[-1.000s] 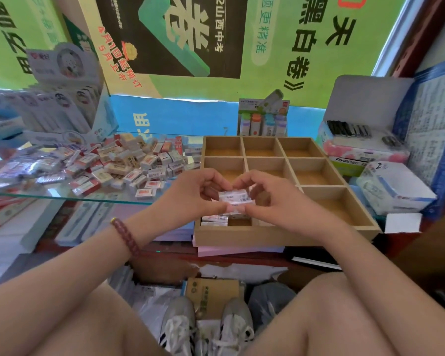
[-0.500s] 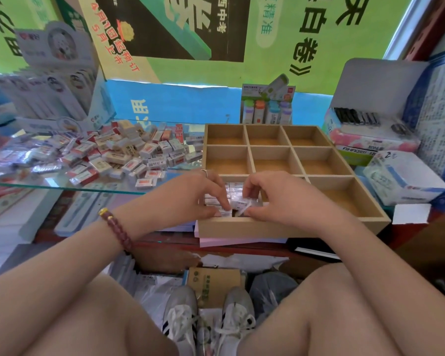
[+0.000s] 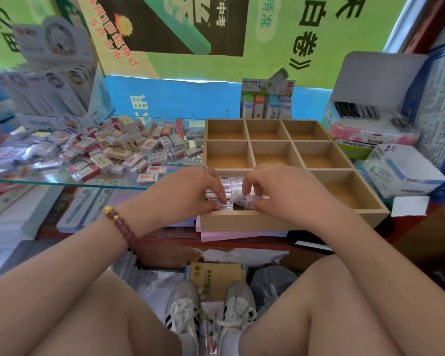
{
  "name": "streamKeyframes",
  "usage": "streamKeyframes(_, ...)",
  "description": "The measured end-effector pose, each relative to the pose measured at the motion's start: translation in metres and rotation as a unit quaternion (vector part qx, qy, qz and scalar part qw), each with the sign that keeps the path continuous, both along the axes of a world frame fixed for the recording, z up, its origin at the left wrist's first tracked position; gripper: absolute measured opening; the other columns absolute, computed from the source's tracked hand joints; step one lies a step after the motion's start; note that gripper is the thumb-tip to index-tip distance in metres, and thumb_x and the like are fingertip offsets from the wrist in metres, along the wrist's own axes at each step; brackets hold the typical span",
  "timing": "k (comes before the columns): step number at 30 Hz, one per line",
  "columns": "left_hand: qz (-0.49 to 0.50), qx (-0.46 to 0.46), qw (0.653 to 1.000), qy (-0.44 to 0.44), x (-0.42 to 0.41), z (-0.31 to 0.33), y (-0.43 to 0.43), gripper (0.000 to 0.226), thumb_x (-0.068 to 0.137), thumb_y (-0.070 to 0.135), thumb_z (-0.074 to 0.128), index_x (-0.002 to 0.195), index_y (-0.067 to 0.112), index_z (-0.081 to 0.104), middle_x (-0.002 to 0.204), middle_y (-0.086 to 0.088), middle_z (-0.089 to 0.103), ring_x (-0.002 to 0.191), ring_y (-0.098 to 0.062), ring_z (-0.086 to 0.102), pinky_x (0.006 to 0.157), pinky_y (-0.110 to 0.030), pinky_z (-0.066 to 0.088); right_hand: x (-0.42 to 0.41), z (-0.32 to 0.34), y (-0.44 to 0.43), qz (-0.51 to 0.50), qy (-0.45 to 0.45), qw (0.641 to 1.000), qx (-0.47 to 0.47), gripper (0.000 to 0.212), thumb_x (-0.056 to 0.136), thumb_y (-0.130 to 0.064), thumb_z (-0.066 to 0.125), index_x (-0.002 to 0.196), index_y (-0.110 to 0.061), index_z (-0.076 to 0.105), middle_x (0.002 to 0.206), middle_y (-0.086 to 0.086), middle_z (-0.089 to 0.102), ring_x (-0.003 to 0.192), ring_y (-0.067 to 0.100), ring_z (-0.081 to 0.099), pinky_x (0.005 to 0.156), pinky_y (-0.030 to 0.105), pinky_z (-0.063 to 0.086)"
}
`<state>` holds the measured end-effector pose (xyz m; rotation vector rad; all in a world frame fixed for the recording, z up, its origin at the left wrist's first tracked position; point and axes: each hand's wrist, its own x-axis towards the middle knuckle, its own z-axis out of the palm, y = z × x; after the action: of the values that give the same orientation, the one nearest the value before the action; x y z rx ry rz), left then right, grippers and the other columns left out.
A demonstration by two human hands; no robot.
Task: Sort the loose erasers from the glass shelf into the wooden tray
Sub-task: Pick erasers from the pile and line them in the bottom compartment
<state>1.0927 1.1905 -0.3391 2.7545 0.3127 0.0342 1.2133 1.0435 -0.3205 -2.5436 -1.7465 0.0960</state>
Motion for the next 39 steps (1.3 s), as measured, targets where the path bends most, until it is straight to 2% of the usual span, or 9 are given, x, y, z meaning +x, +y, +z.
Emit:
streamKeyframes(3,0.007,0.008,0.999,-0.032,0.000,0.000,-0.005,0.024,0.086,0.027,0.064,0.108,0.035,0.061,0.113,0.015,0.053,0.103,-0.003,0.048,0.092,-0.027,0.041,0.000,0.002,-0.003,0.003,0.025,1.000,0.007,0.016,0.090,-0.025,0.059,0.101,-0.036,0.055,0.100,-0.013,0.057,0.090,0.009,0.056,0.074,0.025,0.049)
streamKeyframes(6,-0.004,-0.020,0.998,-0.064,0.004,0.000,-0.015,0.026,0.086,0.021,0.062,0.111,0.030,0.059,0.107,0.014,0.056,0.092,0.001,0.048,0.084,-0.020,0.041,0.002,0.002,-0.005,-0.011,0.037,0.999,0.028,0.015,0.089,-0.024,0.060,0.096,-0.035,0.052,0.095,-0.012,0.060,0.085,0.008,0.058,0.072,0.026,0.052)
streamKeyframes(11,0.015,-0.014,0.997,-0.073,0.023,-0.006,-0.022,0.020,0.084,0.006,0.060,0.097,0.022,0.064,0.096,0.005,0.061,0.083,-0.008,0.056,0.079,-0.023,0.048,0.004,0.000,-0.005,-0.014,0.067,0.997,0.037,0.013,0.086,-0.029,0.064,0.095,-0.033,0.056,0.096,-0.014,0.060,0.089,0.008,0.057,0.075,0.026,0.051)
streamKeyframes(16,0.054,-0.164,0.982,-0.074,0.025,-0.007,-0.012,0.021,0.078,0.008,0.072,0.088,0.023,0.061,0.079,0.010,0.063,0.072,-0.002,0.059,0.071,-0.012,0.050,0.008,-0.001,-0.006,-0.004,0.075,0.997,0.025,0.012,0.084,-0.040,0.065,0.090,-0.035,0.056,0.090,-0.016,0.054,0.084,0.005,0.053,0.065,0.022,0.043)
streamKeyframes(21,0.023,-0.076,0.996,-0.035,0.024,-0.005,-0.011,0.011,0.082,0.019,0.070,0.088,0.026,0.063,0.085,0.008,0.066,0.079,-0.001,0.059,0.069,-0.007,0.043,0.011,-0.003,-0.008,-0.005,0.135,0.990,0.040,0.012,0.086,-0.028,0.065,0.093,-0.033,0.057,0.084,-0.012,0.060,0.073,0.003,0.053,0.057,0.020,0.037)
streamKeyframes(25,0.019,-0.040,0.999,-0.001,0.022,-0.002,-0.013,0.021,0.082,0.017,0.068,0.102,0.023,0.065,0.092,0.009,0.066,0.089,-0.007,0.060,0.082,-0.024,0.050,0.013,-0.004,-0.007,-0.003,0.156,0.987,0.026,0.012,0.085,-0.029,0.065,0.094,-0.031,0.058,0.083,-0.010,0.061,0.072,0.005,0.054,0.056,0.018,0.037)
streamKeyframes(30,0.029,0.036,0.999,-0.008,0.021,-0.001,-0.011,0.022,0.086,0.015,0.057,0.103,0.027,0.065,0.089,0.011,0.065,0.089,-0.009,0.060,0.084,-0.032,0.050,0.012,-0.007,-0.008,0.012,0.158,0.987,0.020,0.012,0.085,-0.027,0.064,0.093,-0.030,0.055,0.084,-0.009,0.061,0.072,0.005,0.055,0.057,0.016,0.037)
streamKeyframes(34,0.040,0.016,0.999,-0.001,0.018,0.000,-0.009,0.022,0.085,0.013,0.056,0.099,0.027,0.065,0.087,0.011,0.064,0.087,-0.008,0.059,0.082,-0.031,0.050,0.013,-0.006,-0.008,0.014,0.147,0.989,0.030,0.012,0.085,-0.027,0.063,0.094,-0.028,0.055,0.084,-0.008,0.060,0.070,0.005,0.053,0.056,0.017,0.037)
streamKeyframes(39,0.034,0.002,0.999,-0.016,0.019,-0.001,-0.012,0.009,0.089,0.029,0.060,0.094,0.025,0.065,0.088,0.009,0.065,0.086,-0.008,0.059,0.080,-0.031,0.051,0.012,-0.005,-0.008,0.008,0.141,0.989,0.042,0.013,0.083,-0.027,0.063,0.091,-0.028,0.052,0.084,-0.008,0.060,0.071,0.007,0.055,0.057,0.019,0.040)
